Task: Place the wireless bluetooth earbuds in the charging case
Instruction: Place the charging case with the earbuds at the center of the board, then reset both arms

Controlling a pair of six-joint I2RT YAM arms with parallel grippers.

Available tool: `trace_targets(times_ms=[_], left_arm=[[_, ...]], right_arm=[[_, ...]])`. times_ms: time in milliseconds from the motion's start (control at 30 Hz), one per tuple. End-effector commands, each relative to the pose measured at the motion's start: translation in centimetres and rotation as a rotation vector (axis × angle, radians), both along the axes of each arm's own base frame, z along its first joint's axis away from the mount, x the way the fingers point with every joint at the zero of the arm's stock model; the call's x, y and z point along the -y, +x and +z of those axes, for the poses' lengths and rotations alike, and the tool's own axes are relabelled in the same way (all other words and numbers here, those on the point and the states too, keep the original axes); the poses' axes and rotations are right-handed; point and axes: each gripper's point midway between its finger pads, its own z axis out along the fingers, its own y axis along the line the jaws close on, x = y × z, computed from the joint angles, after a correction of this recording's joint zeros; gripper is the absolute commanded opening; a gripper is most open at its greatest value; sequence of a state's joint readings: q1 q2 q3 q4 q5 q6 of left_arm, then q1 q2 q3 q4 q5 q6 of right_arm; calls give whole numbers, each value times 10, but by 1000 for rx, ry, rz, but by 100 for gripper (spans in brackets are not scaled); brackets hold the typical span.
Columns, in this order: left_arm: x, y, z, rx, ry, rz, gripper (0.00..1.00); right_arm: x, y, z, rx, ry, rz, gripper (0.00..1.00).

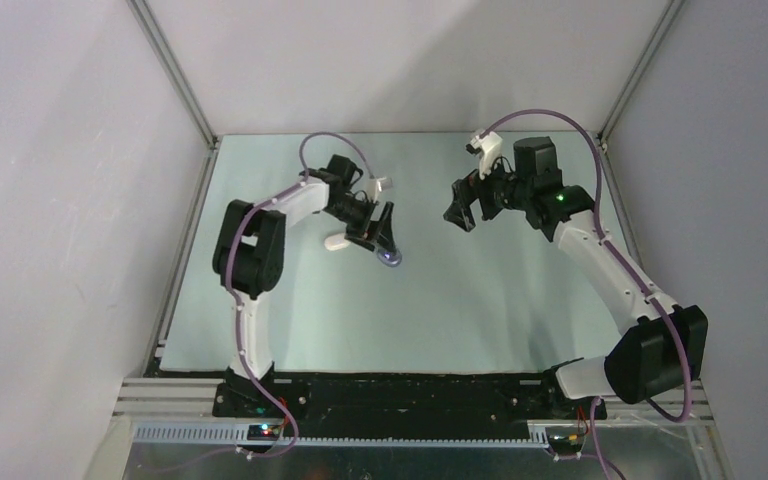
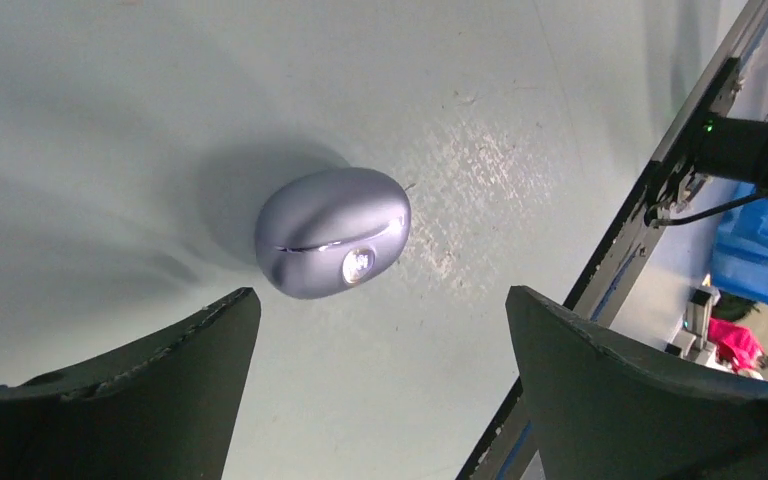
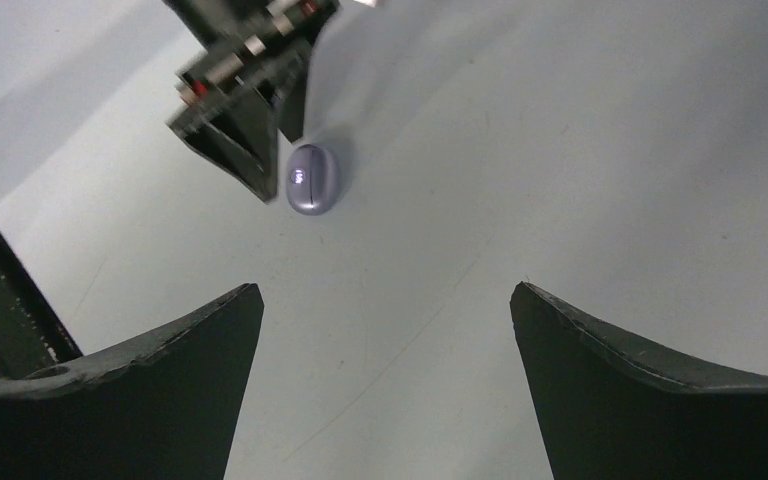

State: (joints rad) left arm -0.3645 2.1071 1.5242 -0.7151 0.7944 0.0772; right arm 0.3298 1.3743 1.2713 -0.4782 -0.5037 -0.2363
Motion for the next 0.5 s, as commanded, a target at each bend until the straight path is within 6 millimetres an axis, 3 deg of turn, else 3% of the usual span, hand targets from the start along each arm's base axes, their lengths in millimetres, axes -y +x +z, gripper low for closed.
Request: trace_targets(times_ms=[0, 33, 67, 167, 267, 300, 333, 367, 400, 433, 467], left_arm=[[-39, 36, 84, 207, 27, 107, 100], [-51, 44, 94, 238, 28, 143, 100], [-62, 53, 120, 317, 11, 178, 100], [-86, 72, 170, 509, 4, 256, 100], [-116, 83, 224, 697, 31, 360, 100], [-127, 91, 235, 753, 61, 408, 100], [-138, 91, 253, 808, 71, 448, 100], [-149, 98, 266, 861, 95, 510, 100], [-161, 96, 283, 910, 105, 563, 100], [-176, 104, 301, 977, 126, 655, 100], [-188, 99, 315, 1020, 123, 722, 100]], right_arm=[[14, 12, 13, 45, -19, -79, 99], [19, 15, 12, 44, -32, -110, 99], [21, 18, 15, 43, -32, -133, 99], [37, 34, 22, 48, -53, -277, 99], [54, 59, 46, 69, -31, -468, 99], [56, 66, 65, 93, -2, -506, 99], [65, 75, 67, 106, -21, -569, 100], [67, 82, 89, 143, 18, -611, 99], [74, 91, 95, 168, 17, -667, 99], [76, 100, 122, 229, 69, -701, 99], [81, 108, 130, 254, 76, -742, 99]])
